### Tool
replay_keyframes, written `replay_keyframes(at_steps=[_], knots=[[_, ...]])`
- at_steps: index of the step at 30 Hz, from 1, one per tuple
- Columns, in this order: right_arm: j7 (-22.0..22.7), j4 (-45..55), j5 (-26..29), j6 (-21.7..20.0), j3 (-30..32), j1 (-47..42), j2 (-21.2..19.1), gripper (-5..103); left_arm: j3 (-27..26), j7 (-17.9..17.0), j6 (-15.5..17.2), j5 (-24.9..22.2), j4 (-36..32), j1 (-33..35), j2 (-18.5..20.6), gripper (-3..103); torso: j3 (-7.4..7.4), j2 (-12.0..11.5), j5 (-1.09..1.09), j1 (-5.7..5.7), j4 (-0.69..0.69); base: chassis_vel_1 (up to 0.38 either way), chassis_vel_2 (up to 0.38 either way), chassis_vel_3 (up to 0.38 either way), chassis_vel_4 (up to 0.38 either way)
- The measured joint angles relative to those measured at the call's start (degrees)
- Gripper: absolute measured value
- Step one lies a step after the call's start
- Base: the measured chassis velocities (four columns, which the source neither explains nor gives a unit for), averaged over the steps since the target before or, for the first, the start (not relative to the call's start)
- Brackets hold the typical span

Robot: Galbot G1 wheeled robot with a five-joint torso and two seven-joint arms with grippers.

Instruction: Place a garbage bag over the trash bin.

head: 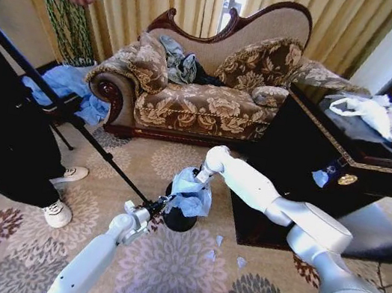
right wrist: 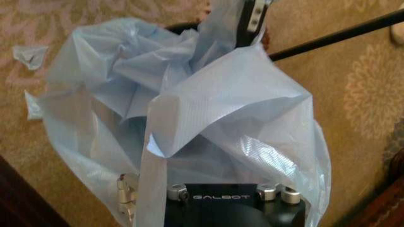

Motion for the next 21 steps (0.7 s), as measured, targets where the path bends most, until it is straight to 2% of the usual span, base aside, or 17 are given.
replay_keyframes(at_steps=[12,21], knots=[[-2.8,5.2,2.3,-0.9,-0.7,1.0,-2.3,100,-0.1,0.2,-0.1,0.3,0.0,-0.5,0.3,0,0.0,0.0,0.0,0.0,0.0,0.0,0.0,0.0,0.0],[-4.4,5.2,2.0,2.2,-1.4,0.9,-3.6,100,-1.3,0.2,-0.1,0.0,-1.0,0.3,1.4,0,0.0,0.0,0.0,0.0,0.01,0.0,0.0,0.0,0.0]])
